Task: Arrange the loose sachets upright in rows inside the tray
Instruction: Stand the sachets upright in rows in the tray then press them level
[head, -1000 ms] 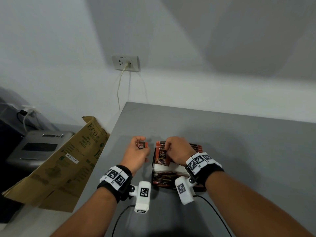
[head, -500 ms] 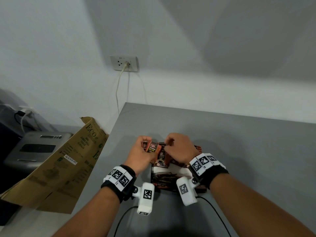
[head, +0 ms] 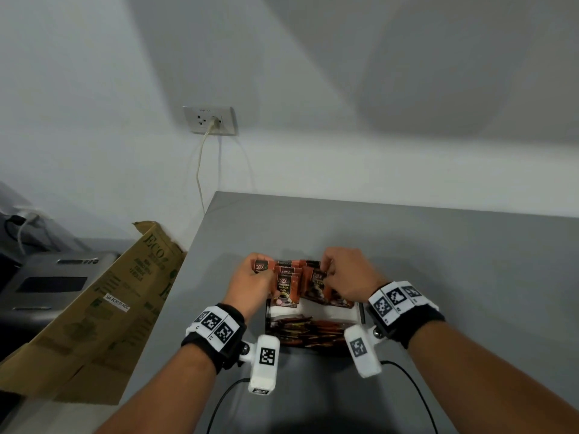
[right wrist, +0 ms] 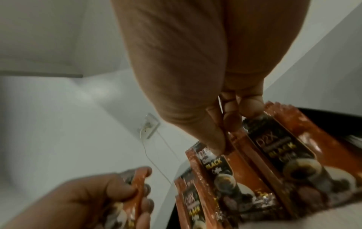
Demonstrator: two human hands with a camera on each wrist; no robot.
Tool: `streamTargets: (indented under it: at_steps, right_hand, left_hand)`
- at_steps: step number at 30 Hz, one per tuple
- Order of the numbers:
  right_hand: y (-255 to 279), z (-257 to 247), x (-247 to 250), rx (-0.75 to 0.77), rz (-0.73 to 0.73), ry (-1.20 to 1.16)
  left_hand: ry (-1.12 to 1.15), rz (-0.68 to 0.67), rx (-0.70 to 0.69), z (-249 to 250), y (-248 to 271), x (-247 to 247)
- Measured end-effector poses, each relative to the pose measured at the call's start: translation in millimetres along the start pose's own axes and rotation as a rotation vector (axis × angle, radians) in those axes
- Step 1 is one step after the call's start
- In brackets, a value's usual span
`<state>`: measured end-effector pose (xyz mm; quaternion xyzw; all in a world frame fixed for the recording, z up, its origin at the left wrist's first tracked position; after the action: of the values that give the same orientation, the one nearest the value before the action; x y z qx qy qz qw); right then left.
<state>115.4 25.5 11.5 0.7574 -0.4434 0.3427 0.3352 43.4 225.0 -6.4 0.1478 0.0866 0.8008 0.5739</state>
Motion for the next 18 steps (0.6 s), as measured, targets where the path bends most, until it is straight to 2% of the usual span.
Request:
streamTargets:
  at_steps: [11,18]
  right_hand:
    - [-3,-7,-26,0.011,0.034,0.168]
    - [-2,-7,-24,0.040,0.051,0.149]
  left_hand:
    - [-0.159,-0.034,-0.044,-5,9,8]
    - [-0.214,-0.076,-0.055,-2,9,1]
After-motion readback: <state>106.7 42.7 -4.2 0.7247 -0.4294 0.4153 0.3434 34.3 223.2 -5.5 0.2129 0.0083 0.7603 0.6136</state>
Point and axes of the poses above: each hand's wrist, its own y-axis away from the middle knuckle, its own x-axis out of the back of the hand, z = x × y, the point moved 3 cm from there along -y, towards the middle knuckle, and after that the axes turned 2 degrees about z, right-handed, at the moved point
